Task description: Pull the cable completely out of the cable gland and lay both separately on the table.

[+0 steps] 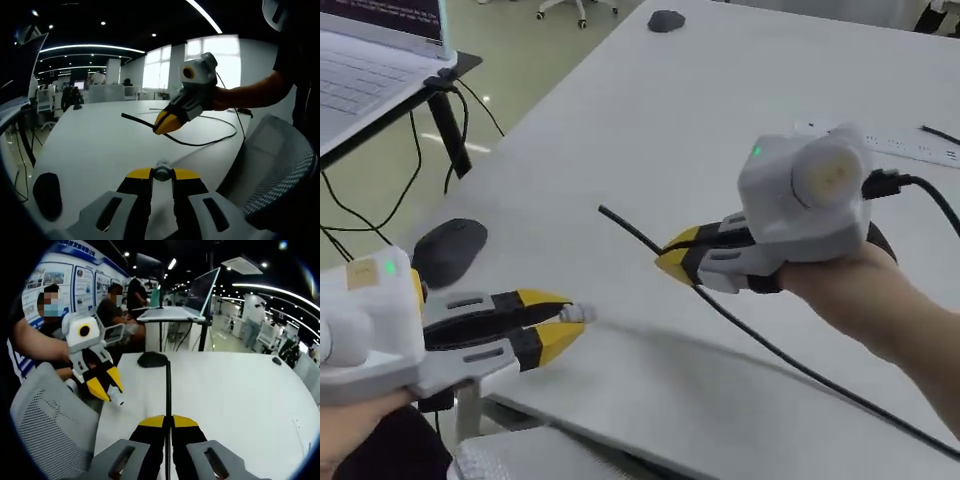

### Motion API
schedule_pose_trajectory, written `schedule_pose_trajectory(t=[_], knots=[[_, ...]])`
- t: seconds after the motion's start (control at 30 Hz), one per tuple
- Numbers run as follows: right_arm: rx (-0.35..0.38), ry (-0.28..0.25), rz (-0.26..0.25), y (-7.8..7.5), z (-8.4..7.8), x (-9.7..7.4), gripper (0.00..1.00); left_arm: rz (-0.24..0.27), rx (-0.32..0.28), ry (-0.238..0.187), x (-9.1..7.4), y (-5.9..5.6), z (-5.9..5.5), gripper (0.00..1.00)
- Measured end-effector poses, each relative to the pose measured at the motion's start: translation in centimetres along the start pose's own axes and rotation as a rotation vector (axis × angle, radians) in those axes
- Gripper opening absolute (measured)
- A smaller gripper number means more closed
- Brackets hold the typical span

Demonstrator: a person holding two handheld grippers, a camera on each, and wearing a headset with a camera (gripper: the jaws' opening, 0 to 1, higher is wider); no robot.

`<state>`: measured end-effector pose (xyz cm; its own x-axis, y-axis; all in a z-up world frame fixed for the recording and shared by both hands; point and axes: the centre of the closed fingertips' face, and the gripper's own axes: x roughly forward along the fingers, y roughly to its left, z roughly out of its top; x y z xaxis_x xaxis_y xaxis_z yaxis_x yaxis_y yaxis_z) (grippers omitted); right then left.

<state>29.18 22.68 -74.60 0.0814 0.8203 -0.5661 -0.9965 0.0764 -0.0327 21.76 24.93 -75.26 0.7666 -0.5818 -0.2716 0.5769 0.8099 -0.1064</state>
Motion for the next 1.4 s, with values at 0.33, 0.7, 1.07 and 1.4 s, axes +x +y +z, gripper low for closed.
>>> schedule_pose_trajectory(t=[0.33,0.7,1.07,1.4], knots=[[0.076,-0.011,-0.079,-0.5,-1.1,5.2,0.00,0.028,-0.028,0.015,1.0,1.2,-3.1,0.15],[0.085,0.011,-0.121,-1.8,-2.9,7.8,0.00,0.104,-0.044,0.006,0.9,3.2,-4.6,0.15],[0.085,0.022,-0.137,-2.2,-3.6,8.4,0.00,0.116,-0.022,-0.002,0.9,3.5,-5.2,0.15],[0.110,0.015,-0.150,-2.4,-3.5,8.5,0.03,0.137,-0.046,0.001,1.1,3.9,-5.5,0.17]])
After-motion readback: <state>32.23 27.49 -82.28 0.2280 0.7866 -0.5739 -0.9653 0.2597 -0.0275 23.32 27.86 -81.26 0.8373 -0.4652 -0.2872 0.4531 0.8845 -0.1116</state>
